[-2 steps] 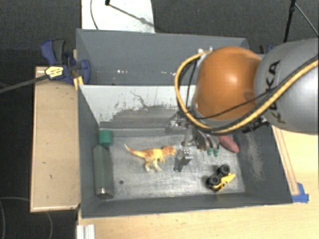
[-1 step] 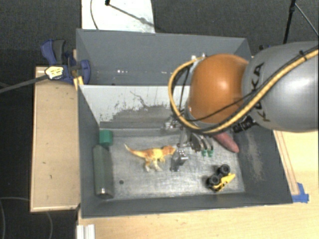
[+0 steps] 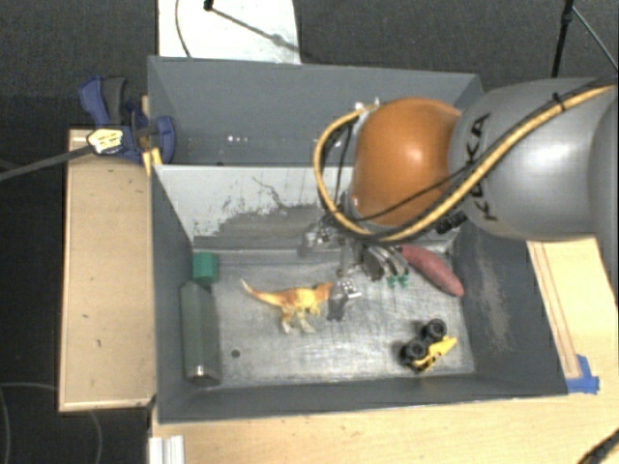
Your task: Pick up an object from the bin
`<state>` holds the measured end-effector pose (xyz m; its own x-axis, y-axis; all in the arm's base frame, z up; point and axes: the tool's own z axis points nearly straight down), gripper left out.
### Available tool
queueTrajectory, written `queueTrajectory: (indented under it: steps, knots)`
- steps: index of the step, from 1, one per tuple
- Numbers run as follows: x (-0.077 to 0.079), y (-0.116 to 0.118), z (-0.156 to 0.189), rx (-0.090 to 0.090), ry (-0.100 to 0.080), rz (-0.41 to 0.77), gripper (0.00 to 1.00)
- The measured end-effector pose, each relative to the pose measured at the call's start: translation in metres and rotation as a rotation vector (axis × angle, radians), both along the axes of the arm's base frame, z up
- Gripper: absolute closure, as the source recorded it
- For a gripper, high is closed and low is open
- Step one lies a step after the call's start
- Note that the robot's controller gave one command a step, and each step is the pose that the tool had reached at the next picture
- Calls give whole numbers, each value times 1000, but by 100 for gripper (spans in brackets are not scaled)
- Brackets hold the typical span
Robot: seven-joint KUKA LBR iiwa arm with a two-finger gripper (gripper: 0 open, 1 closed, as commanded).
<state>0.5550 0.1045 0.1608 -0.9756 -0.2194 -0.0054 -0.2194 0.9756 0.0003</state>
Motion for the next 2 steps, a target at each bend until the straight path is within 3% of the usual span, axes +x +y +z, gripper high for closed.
queueTrajectory:
  steps: [1,2]
  knots:
    - [-3,-4,-1,-1,4,66,0]
    - [11,-2,-64,0,-3,88,0]
